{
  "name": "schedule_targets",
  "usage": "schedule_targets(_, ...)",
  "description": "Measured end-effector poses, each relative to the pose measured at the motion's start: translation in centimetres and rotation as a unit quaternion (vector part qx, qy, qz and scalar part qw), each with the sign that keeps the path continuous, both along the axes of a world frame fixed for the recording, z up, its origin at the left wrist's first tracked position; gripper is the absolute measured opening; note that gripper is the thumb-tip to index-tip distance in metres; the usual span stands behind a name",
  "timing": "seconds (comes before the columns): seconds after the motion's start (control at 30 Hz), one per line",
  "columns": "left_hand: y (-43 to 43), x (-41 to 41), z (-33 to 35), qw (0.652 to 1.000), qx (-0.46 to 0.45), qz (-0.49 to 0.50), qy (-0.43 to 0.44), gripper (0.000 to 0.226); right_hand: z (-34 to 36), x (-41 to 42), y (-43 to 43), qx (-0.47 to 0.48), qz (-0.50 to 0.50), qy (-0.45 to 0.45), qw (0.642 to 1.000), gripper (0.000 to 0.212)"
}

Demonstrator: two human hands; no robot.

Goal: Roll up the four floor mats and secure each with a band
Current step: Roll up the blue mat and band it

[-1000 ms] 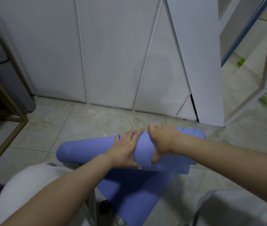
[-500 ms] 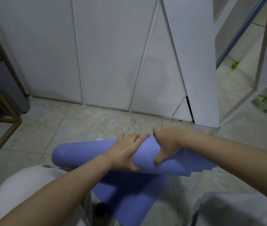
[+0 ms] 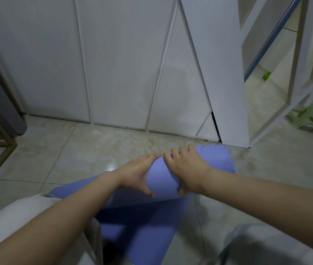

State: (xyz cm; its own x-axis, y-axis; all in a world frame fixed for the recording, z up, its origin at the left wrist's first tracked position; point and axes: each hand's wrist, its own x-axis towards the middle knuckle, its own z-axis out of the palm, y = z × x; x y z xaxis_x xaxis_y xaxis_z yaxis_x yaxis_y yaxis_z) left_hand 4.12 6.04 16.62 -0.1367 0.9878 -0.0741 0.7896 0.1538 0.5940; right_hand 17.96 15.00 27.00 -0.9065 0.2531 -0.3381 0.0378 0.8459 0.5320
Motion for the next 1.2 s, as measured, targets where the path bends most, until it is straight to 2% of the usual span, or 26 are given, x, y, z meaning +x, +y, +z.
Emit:
schedule_targets(0.1, -0.7, 0.1, -0.7, 1.0, -0.004, 0.016, 0.009, 0.117, 0.4, -1.2, 0.1, -0.017, -0.026, -0.024, 0.999, 0.074)
schedule_targets(0.23, -1.1, 1.7, -1.5, 0.993, -0.022, 0.047, 0.104, 0.127, 0.9, -2.9, 0.2, -0.106, -0.161, -0.071, 0.979, 0.086)
schedule_targets(0.3, -1.0, 2.5, -1.7, 0.991, -0.019, 0.044, 0.125, 0.129, 1.2, -3.5, 0.5, -0.131, -0.2, -0.091, 0.967, 0.09)
schedule_targets(0.53, -0.7, 3.5, -1.9, 0.991, -0.033, 0.018, 0.127, 0.134, 0.6, -3.0, 2.2, -0.172, -0.261, -0.128, 0.941, 0.097)
schedule_targets(0.67, -0.5, 3.5, -1.7, 0.994, -0.001, -0.006, 0.112, 0.119, 0.5, -2.4, 2.6, -0.196, -0.29, -0.15, 0.925, 0.098)
schedule_targets(0.77, 0.4, 3.5, -1.6, 0.994, 0.015, -0.025, 0.107, 0.113, 1.0, -1.1, 1.8, -0.174, -0.26, -0.149, 0.938, 0.09)
schedule_targets(0.87, 1.4, 3.1, -1.7, 0.997, 0.006, -0.034, 0.072, 0.112, -0.2, 1.1, 0.0, -0.053, -0.134, -0.1, 0.984, 0.085)
schedule_targets(0.97, 2.7, 2.6, -1.9, 0.998, 0.003, -0.054, 0.023, 0.107, -2.2, 2.7, -1.0, 0.041, -0.064, -0.069, 0.995, 0.084)
schedule_targets(1.13, 4.1, 2.6, -2.8, 0.998, 0.014, -0.064, -0.001, 0.102, -3.5, 3.2, 0.7, 0.042, -0.04, -0.053, 0.997, 0.099)
schedule_targets(1.2, 4.3, 2.7, -3.2, 0.999, 0.02, -0.045, 0.0, 0.105, -3.6, 2.8, 1.5, 0.035, -0.042, -0.049, 0.997, 0.098)
